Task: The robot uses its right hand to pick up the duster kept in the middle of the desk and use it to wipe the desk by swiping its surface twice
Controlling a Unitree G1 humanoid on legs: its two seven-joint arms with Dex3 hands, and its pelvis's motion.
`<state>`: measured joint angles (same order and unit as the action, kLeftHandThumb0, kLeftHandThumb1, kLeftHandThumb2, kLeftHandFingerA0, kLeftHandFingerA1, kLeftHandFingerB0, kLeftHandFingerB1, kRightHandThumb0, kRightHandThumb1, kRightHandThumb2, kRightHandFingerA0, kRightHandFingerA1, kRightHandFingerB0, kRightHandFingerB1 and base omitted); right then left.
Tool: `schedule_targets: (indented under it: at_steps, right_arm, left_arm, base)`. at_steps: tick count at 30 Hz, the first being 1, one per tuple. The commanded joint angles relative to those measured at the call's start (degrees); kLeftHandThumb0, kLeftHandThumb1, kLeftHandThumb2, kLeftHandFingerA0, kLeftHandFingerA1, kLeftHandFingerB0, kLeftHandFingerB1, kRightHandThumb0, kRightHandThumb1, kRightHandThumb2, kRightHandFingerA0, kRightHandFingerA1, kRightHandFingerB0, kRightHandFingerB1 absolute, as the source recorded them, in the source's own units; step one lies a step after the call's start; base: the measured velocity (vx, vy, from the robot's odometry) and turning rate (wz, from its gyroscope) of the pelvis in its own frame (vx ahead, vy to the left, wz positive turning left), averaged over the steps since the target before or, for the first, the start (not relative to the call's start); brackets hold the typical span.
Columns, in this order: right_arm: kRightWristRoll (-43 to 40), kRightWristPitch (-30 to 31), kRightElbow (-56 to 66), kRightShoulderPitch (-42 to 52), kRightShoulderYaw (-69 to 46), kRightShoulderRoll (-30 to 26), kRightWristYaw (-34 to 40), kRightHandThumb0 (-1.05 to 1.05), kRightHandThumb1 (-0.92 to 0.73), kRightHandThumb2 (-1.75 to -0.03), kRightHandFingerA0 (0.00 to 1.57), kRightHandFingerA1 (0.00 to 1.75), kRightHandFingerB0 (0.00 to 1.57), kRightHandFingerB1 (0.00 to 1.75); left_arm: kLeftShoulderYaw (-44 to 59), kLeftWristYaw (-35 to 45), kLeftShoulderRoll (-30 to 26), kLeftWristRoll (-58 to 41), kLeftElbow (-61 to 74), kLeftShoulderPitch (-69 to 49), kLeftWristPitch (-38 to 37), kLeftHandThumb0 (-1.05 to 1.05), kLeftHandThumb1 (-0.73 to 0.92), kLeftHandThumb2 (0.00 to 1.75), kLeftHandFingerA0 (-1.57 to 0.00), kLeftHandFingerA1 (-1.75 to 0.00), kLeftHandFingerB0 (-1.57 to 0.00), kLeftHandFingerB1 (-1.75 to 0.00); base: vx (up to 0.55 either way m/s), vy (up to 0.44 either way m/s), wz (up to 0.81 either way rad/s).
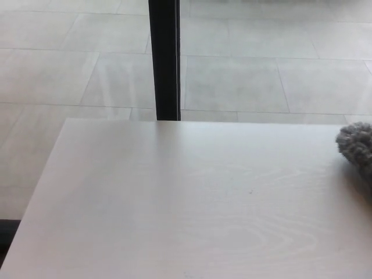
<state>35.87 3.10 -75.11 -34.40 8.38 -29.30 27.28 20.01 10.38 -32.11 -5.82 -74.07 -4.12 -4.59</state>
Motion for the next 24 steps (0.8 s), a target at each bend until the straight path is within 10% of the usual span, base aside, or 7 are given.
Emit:
schedule_targets:
  at_steps: [1, 6, 7, 12, 14, 22, 24]
  right_arm:
    - [-7.99, 9.79, -1.42, 4.23, -5.38, -1.93, -9.08, -0.40, -0.76, -0.63, 0.63, 0.93, 0.59, 0.45]
    - [-5.35, 8.63, 0.19, 3.26, -2.57, -0.67, -8.10, -0.41, -0.71, -0.61, 0.74, 0.96, 0.74, 0.51]
    - [-4.90, 8.73, 0.62, 2.97, -1.87, -0.09, -6.87, -0.44, -0.69, -0.61, 0.71, 1.34, 0.74, 0.74]
    - [-3.46, 9.05, 1.70, 1.19, 1.81, 1.94, -5.61, -0.43, -0.64, -0.59, 0.65, 0.99, 0.73, 0.53]
    - [0.73, 10.97, 2.35, -2.56, 7.51, 5.39, -5.20, -0.45, -0.63, -0.63, 0.76, 1.53, 0.68, 0.64]
    - [3.21, 8.19, 6.07, -6.68, 17.57, 13.56, -3.93, -0.38, -0.63, -0.58, 0.86, 1.58, 0.72, 0.71]
    - [3.78, 9.51, 6.70, -7.78, 19.78, 16.96, -3.86, -0.39, -0.68, -0.60, 0.87, 1.64, 0.70, 1.04]
  left_arm:
    - [1.09, 0.57, -0.38, -0.96, 0.01, -0.60, -1.48, -0.43, 0.55, 0.57, -0.75, -0.66, -0.84, -0.55]
    - [0.32, 0.80, -0.62, 0.13, 0.25, -0.25, -1.69, -0.46, 0.55, 0.56, -0.82, -0.75, -0.84, -0.54]
    - [0.02, 0.76, -0.62, 0.41, 0.45, -0.12, -1.82, -0.48, 0.55, 0.56, -0.82, -0.78, -0.85, -0.55]
    - [-0.72, 0.90, -0.83, 0.69, 0.38, 0.44, -2.02, -0.44, 0.56, 0.56, -0.84, -0.82, -0.82, -0.52]
    - [0.25, 2.27, -0.82, -0.39, 0.19, 0.39, -2.65, -0.47, 0.54, 0.57, -0.76, -0.72, -0.81, -0.56]
    - [0.99, 2.89, -1.16, -0.99, 0.00, 1.16, -1.45, -0.41, 0.55, 0.56, -0.83, -0.83, -0.80, -0.56]
    - [1.05, 3.59, -1.14, -0.92, 0.44, 0.95, -1.93, -0.44, 0.55, 0.56, -0.87, -0.81, -0.81, -0.57]
  base:
    - [0.00, 0.000, 0.00]
    - [0.00, 0.000, 0.00]
    - [0.00, 0.000, 0.00]
    - [0.00, 0.000, 0.00]
    - [0.00, 0.000, 0.00]
    - [0.00, 0.000, 0.00]
    - [0.00, 0.000, 0.00]
